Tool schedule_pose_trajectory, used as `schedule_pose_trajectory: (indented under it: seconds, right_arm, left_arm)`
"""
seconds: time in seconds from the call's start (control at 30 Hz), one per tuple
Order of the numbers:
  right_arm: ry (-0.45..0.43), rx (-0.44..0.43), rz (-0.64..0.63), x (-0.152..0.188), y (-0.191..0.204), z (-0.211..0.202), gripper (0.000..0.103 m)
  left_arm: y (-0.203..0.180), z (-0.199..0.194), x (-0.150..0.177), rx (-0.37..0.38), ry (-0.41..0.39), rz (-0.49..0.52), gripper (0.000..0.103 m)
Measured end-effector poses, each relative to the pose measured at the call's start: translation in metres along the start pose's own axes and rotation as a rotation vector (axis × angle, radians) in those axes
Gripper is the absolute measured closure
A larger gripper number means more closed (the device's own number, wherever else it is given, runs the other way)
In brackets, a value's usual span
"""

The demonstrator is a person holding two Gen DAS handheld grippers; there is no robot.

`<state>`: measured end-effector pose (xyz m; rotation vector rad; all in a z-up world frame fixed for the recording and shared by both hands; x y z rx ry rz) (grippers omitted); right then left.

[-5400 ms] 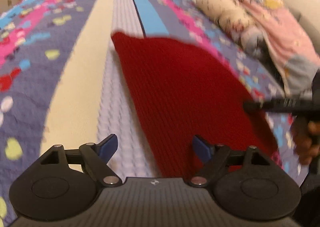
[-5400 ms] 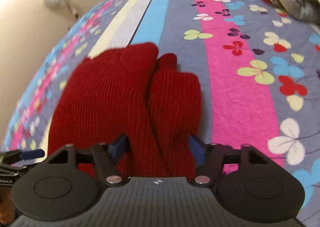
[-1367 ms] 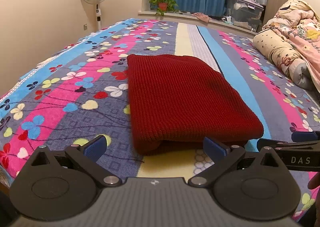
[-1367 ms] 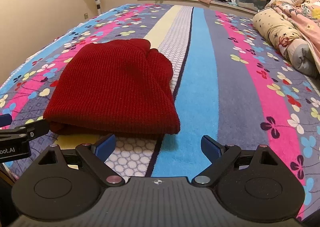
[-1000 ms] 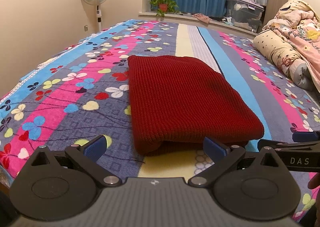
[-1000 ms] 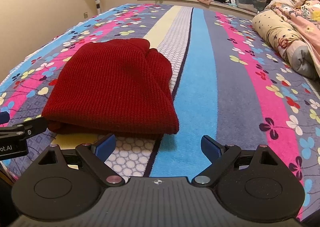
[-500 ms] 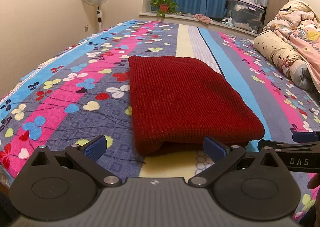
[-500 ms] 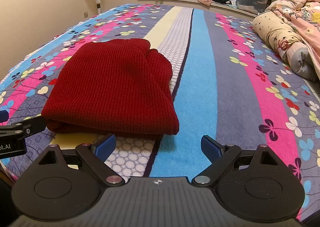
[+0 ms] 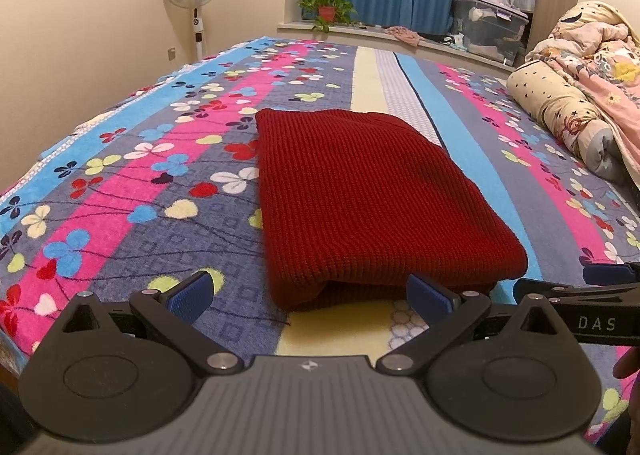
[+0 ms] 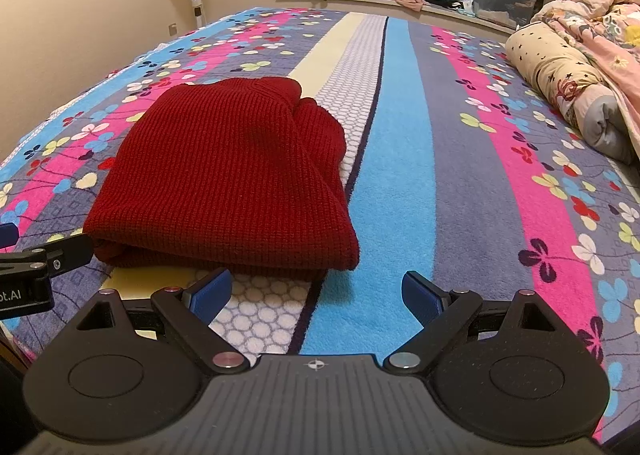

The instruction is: Fold small clothes

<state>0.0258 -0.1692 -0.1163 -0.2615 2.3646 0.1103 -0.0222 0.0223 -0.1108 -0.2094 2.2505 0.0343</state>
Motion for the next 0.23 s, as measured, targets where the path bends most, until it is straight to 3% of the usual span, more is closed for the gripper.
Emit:
schedule_pose_trajectory:
  seconds: [0.23]
  right_arm:
    - [0.001,-0.002,0.000,-0.0002,-0.0005,0.0003,0.011]
  left_arm:
    - [-0.0013,-0.0009,0.0004,-0.001,-0.003,-0.004,0.000]
Point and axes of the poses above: each gripper's, at about its wrist camera, not at the fingertips, and z roughly the way its jaws point, y to its left, x to its underside, the point moved 6 cm from there along z, roughly the way its jaws point, and after that the axes turned 2 degrees about x, right-handed, at the moved point
